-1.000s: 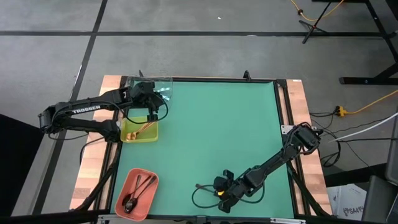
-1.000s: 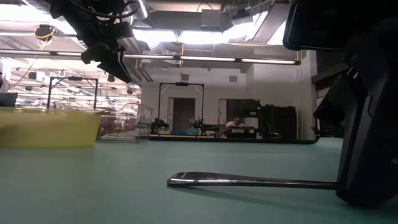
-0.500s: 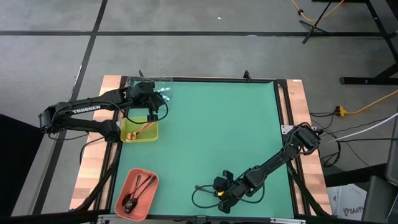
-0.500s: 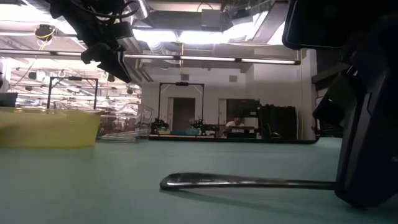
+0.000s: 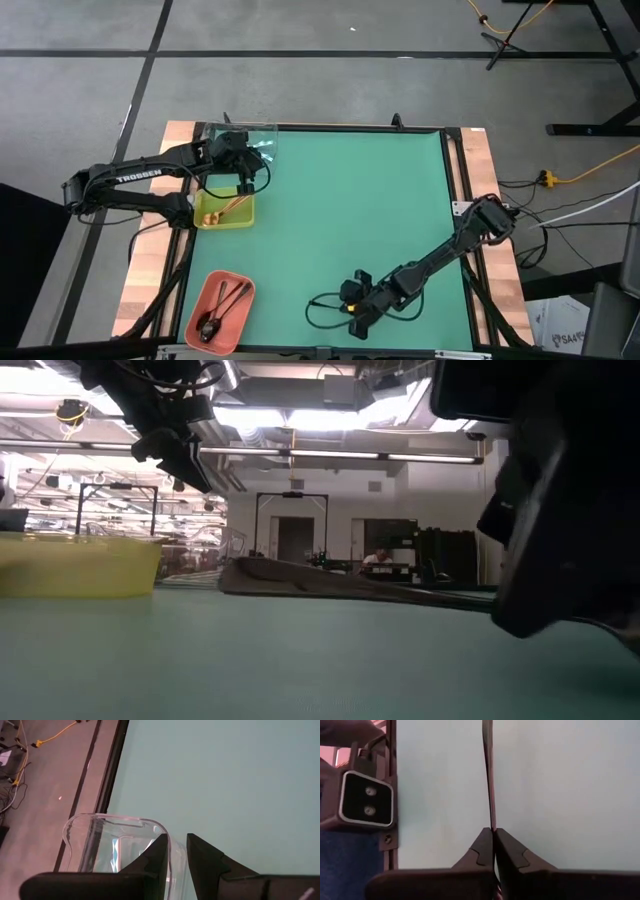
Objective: Sort silverware by color (type)
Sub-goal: Put the black spoon into the orange bin
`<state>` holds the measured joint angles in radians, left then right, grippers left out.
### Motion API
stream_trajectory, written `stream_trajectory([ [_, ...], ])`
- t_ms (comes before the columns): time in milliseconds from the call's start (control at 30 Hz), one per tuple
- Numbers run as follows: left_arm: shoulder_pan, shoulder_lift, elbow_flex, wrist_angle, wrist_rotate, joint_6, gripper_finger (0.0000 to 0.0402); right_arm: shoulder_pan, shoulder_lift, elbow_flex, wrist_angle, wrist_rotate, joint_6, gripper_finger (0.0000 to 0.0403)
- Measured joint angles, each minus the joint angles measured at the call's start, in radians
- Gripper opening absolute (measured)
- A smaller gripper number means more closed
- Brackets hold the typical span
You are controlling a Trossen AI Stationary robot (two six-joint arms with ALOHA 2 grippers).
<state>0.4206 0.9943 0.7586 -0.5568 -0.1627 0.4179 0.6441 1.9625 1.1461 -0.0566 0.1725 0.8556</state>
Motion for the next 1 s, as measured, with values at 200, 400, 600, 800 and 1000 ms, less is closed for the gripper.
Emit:
stream_trajectory([
  [200, 0.0, 0.0, 0.0, 0.0, 0.0, 0.0, 0.0064, -0.02, -0.001, 0.0, 0.0, -0.008, -0.028, 0.0001],
  [400, 0.0, 0.0, 0.0, 0.0, 0.0, 0.0, 0.0064, -0.043, -0.016, 0.002, 0.0, -0.008, -0.083, 0.0001],
  [600, 0.0, 0.0, 0.0, 0.0, 0.0, 0.0, 0.0064, -0.058, -0.073, 0.002, -0.037, 0.047, -0.113, 0.0001],
  [800, 0.0, 0.0, 0.0, 0.001, 0.0, 0.0, 0.0064, -0.058, -0.15, 0.002, -0.132, 0.16, -0.159, 0.0],
  [1000, 0.0, 0.0, 0.0, 0.005, 0.001, 0.0, 0.0064, -0.058, -0.252, 0.002, -0.278, 0.316, -0.217, 0.0],
])
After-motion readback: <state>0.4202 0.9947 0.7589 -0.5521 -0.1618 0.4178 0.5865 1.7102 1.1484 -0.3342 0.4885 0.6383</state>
